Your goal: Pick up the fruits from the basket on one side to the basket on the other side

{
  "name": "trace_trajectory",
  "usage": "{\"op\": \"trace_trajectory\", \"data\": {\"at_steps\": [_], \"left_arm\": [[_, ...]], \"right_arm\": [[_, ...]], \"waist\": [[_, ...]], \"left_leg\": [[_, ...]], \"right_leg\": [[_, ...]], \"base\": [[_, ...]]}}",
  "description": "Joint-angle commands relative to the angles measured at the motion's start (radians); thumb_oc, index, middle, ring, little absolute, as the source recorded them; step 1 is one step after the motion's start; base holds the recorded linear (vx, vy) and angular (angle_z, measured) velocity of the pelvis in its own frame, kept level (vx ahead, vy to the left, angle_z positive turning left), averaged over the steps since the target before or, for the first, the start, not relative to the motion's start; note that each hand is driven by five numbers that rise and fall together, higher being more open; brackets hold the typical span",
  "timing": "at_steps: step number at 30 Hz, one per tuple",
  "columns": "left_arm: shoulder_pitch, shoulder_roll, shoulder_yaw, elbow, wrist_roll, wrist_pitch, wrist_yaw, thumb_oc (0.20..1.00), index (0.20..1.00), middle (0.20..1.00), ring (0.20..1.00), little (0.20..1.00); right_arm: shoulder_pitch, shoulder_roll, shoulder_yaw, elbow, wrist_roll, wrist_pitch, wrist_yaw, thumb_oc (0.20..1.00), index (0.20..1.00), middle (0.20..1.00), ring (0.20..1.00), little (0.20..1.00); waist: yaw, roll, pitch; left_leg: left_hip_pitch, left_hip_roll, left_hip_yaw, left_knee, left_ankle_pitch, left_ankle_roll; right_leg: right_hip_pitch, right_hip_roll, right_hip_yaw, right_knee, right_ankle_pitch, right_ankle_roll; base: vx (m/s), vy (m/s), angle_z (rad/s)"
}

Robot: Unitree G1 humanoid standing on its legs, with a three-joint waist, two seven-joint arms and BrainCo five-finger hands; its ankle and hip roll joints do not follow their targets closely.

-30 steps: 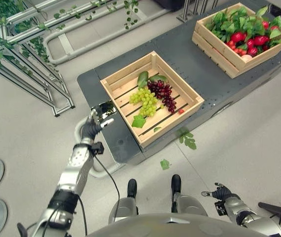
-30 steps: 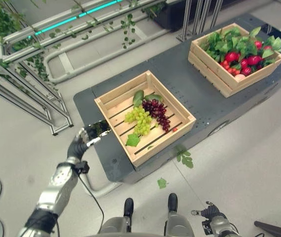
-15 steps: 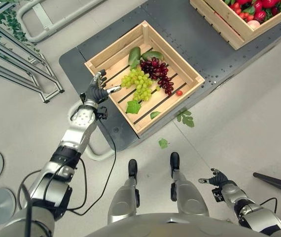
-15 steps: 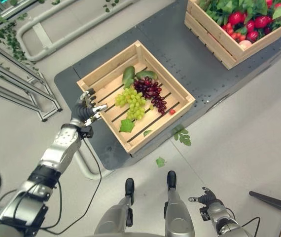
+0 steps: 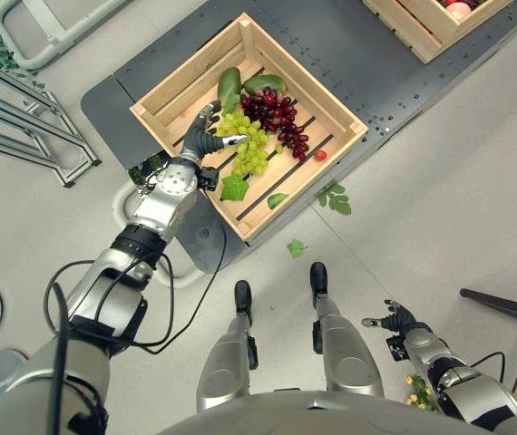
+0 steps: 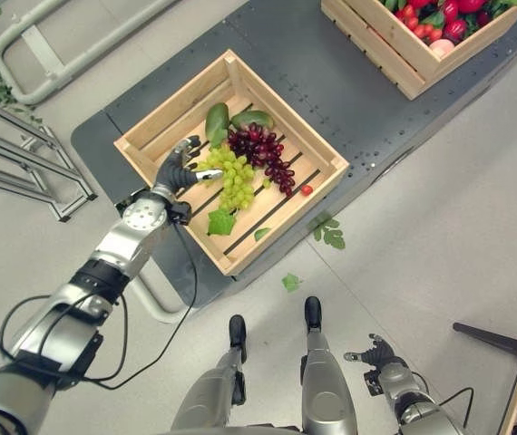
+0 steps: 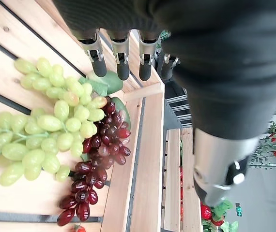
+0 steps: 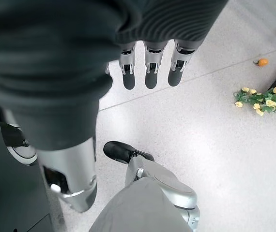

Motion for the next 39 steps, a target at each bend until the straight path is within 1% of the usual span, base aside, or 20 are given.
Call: {"op": "trace_trajectory", "data": {"at_steps": [1,7,11,18,21,30,35,36,37,39], "left_arm": [[-0.118,-0.024,-0.001,0.104,-0.045,-0.021,0.014,1.0,1.0,1.0,1.0,1.0],[-0.087,-0.065,0.025,0.163,-0.131,-0.019,0.017,1.0,1.0,1.0,1.0,1.0],[-0.058,-0.077,0.038,0.193,-0.126,-0.011,0.016,1.0,1.0,1.0,1.0,1.0],[-0.038,-0.087,0.07,0.241,-0.125,-0.003,0.03,1.0,1.0,1.0,1.0,1.0],[-0.025,-0.093,0.087,0.262,-0.122,-0.001,0.034,1.0,1.0,1.0,1.0,1.0],[-0.033,-0.094,0.126,0.3,-0.128,-0.004,0.074,1.0,1.0,1.0,1.0,1.0],[-0.019,-0.068,0.12,0.283,-0.074,-0.001,0.071,1.0,1.0,1.0,1.0,1.0],[-0.011,-0.045,0.119,0.282,-0.031,0.006,0.072,1.0,1.0,1.0,1.0,1.0],[-0.011,-0.045,0.119,0.282,-0.03,0.006,0.072,1.0,1.0,1.0,1.0,1.0],[0.0,-0.01,0.131,0.288,-0.008,0.007,0.074,1.0,1.0,1.0,1.0,1.0]], "right_arm": [[0.002,0.014,0.032,-0.013,0.047,0.005,-0.024,1.0,1.0,1.0,1.0,1.0],[0.01,0.019,0.025,-0.012,0.055,0.008,-0.042,1.0,1.0,1.0,1.0,1.0],[0.006,0.016,0.019,-0.009,0.054,0.008,-0.051,1.0,1.0,1.0,1.0,1.0],[0.0,0.017,0.016,-0.014,0.057,0.004,-0.061,1.0,1.0,1.0,1.0,1.0],[-0.005,0.02,0.018,-0.028,0.062,0.0,-0.064,1.0,1.0,1.0,1.0,1.0],[-0.002,0.034,0.027,-0.045,0.064,-0.01,-0.074,1.0,1.0,1.0,1.0,1.0],[0.006,0.035,0.021,-0.048,0.07,-0.013,-0.075,1.0,1.0,1.0,1.0,1.0],[0.011,0.031,0.015,-0.047,0.07,-0.016,-0.072,1.0,1.0,1.0,1.0,1.0],[0.011,0.032,0.015,-0.047,0.07,-0.016,-0.072,1.0,1.0,1.0,1.0,1.0],[0.014,0.028,0.012,-0.048,0.071,-0.018,-0.068,1.0,1.0,1.0,1.0,1.0]], "waist": [[-0.023,-0.044,-0.022],[-0.037,-0.037,-0.015],[-0.044,-0.037,-0.01],[-0.049,-0.049,0.0],[-0.052,-0.059,0.006],[-0.054,-0.077,0.016],[-0.051,-0.079,0.019],[-0.048,-0.079,0.019],[-0.048,-0.079,0.019],[-0.044,-0.078,0.017]], "left_leg": [[-0.066,-0.061,0.024,-0.001,0.016,0.01],[-0.078,-0.061,0.04,-0.001,0.019,0.011],[-0.084,-0.059,0.05,-0.001,0.02,0.011],[-0.102,-0.051,0.059,-0.001,0.025,0.009],[-0.113,-0.047,0.062,-0.001,0.027,0.008],[-0.142,-0.042,0.066,-0.001,0.037,0.004],[-0.149,-0.043,0.065,-0.001,0.039,0.005],[-0.148,-0.042,0.065,-0.001,0.04,0.004],[-0.148,-0.042,0.065,-0.001,0.04,0.004],[-0.148,-0.043,0.065,-0.001,0.039,0.004]], "right_leg": [[-0.049,-0.05,0.063,0.004,-0.032,0.102],[-0.07,-0.05,0.08,0.004,-0.026,0.101],[-0.083,-0.048,0.091,0.004,-0.022,0.099],[-0.106,-0.039,0.102,0.004,-0.017,0.097],[-0.12,-0.033,0.107,0.004,-0.014,0.095],[-0.148,-0.024,0.113,0.004,-0.006,0.094],[-0.154,-0.023,0.113,0.004,-0.003,0.094],[-0.154,-0.023,0.113,0.004,-0.003,0.094],[-0.154,-0.023,0.114,0.004,-0.003,0.094],[-0.155,-0.023,0.112,0.004,-0.004,0.093]], "base": [[-0.02,0.013,-0.04],[-0.01,0.01,-0.14],[-0.01,0.008,-0.1],[-0.01,-0.013,-0.06],[-0.02,-0.017,-0.07],[-0.01,-0.009,-0.04],[0.0,-0.002,-0.01],[0.0,0.0,0.0],[0.0,0.0,0.0],[0.0,0.0,0.0]]}}
